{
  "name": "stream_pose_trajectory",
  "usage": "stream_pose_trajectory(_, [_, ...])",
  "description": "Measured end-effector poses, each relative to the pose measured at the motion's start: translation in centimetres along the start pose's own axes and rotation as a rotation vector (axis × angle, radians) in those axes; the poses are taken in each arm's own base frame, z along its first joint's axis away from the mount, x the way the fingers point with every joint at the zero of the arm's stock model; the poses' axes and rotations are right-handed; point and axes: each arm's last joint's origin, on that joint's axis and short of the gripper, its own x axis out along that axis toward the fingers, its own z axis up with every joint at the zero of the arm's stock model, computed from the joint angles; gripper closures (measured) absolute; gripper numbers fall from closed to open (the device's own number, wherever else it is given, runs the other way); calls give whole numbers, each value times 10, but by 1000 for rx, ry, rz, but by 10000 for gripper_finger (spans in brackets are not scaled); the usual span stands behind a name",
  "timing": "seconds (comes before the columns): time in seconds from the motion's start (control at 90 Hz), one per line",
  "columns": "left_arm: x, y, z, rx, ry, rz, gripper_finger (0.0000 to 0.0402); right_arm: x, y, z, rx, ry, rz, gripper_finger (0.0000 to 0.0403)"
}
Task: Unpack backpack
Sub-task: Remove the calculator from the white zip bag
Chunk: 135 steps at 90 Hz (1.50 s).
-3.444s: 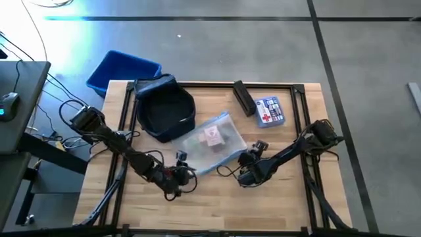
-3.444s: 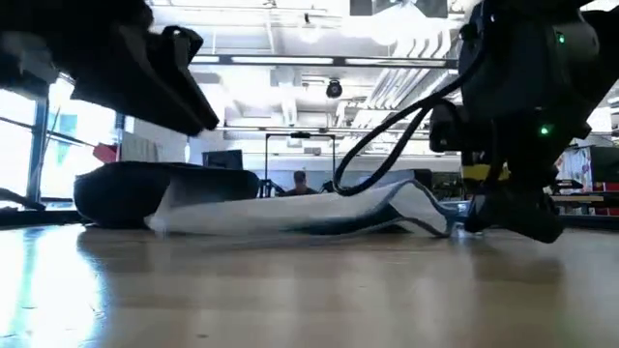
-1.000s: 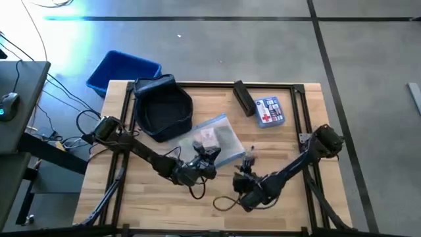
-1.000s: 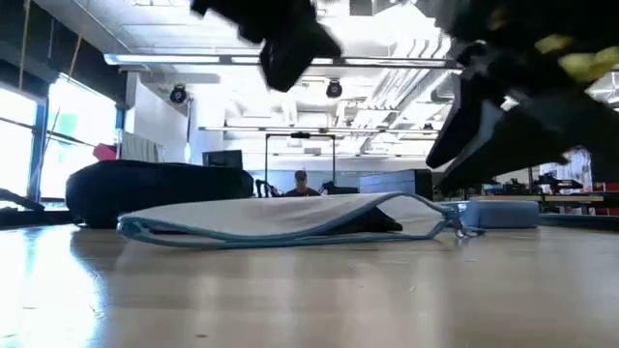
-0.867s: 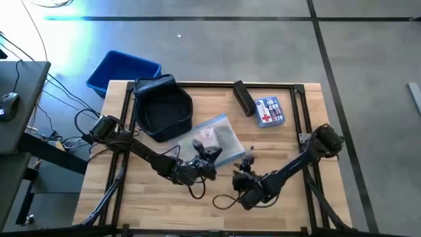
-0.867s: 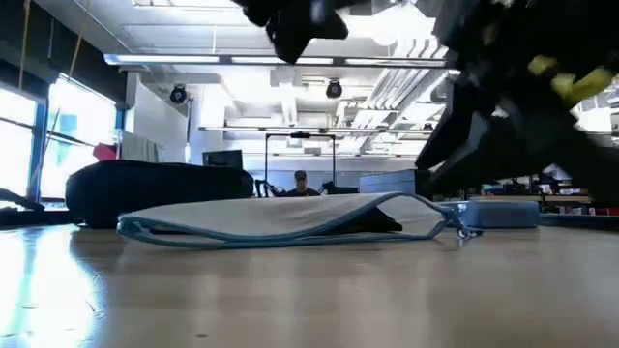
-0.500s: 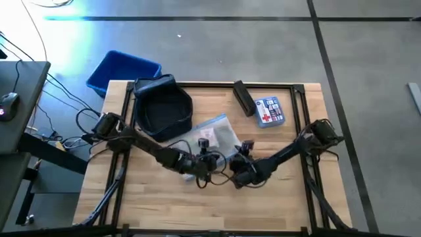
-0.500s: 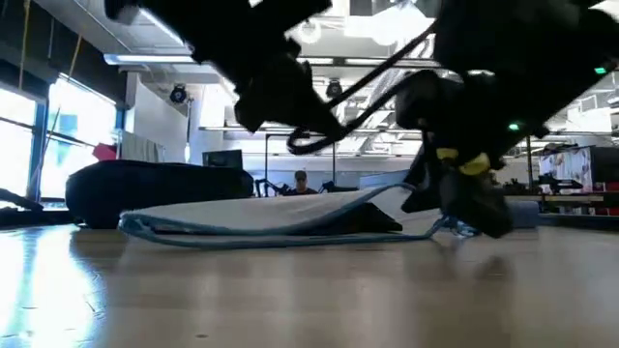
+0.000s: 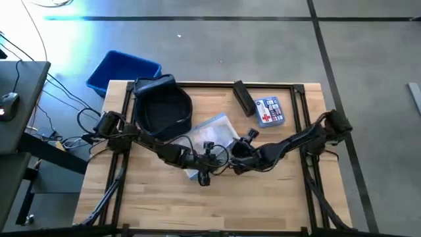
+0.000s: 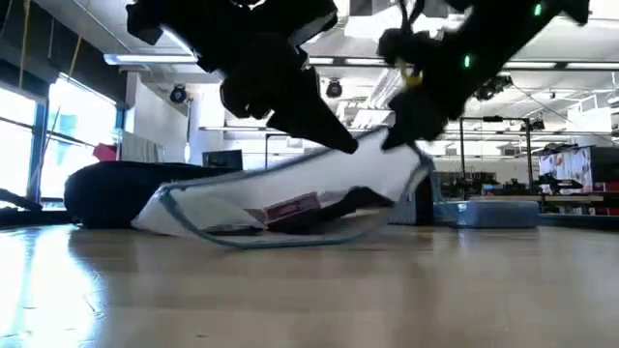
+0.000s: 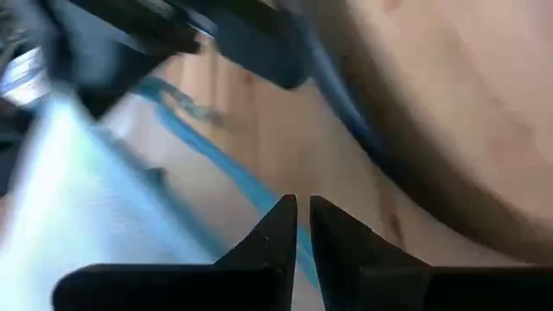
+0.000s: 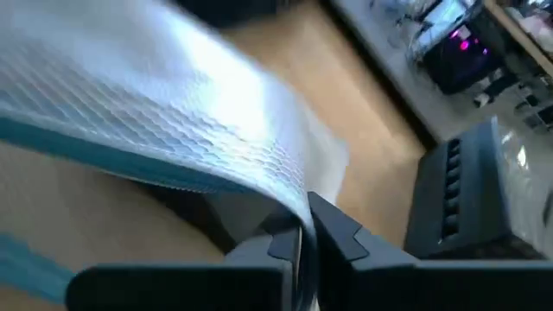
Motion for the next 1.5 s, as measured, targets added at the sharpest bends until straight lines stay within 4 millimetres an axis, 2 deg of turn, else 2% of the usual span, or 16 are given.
stream_pose_trajectory(0.2, [2, -4, -4, 167, 27, 11, 384, -6, 1, 3, 13, -35, 7, 402])
stream_pose_trajectory(0.333, [-2, -12, -3, 226, 40, 115, 385, -3, 4, -1, 1, -16, 10, 403])
stream_pose_trajectory(0.544, [-5, -17, -5, 244, 72, 172, 385, 0, 7, -3, -5, -1, 28, 403])
stream_pose_trajectory(0.711, [-10, -18, -7, 335, 137, 357, 385, 1, 8, -4, -8, 7, 35, 403])
stream_pose_trajectory(0.8, [-11, -19, -6, 277, 115, 403, 385, 1, 8, -4, -8, 8, 34, 403])
stream_pose_trajectory(0.878, [-10, -19, -3, 207, 75, 365, 385, 2, 8, -4, -5, 9, 33, 403])
stream_pose_trajectory(1.0, [-9, -21, -1, 223, 48, 273, 385, 2, 8, -4, -3, 14, 43, 403])
stream_pose_trajectory(1.111, [-7, -18, 1, 87, 13, 238, 384, 2, 8, -4, -1, 13, 45, 403])
stream_pose_trajectory(1.178, [-5, -16, 2, 70, -7, 191, 378, 2, 8, -3, 0, 12, 44, 403])
stream_pose_trajectory(1.411, [-8, -25, 12, 191, -105, 85, 315, 3, 9, -3, 4, 16, 54, 403])
stream_pose_trajectory(1.5, [-9, -25, 15, 152, -136, 85, 290, 3, 9, -4, 6, 17, 54, 403])
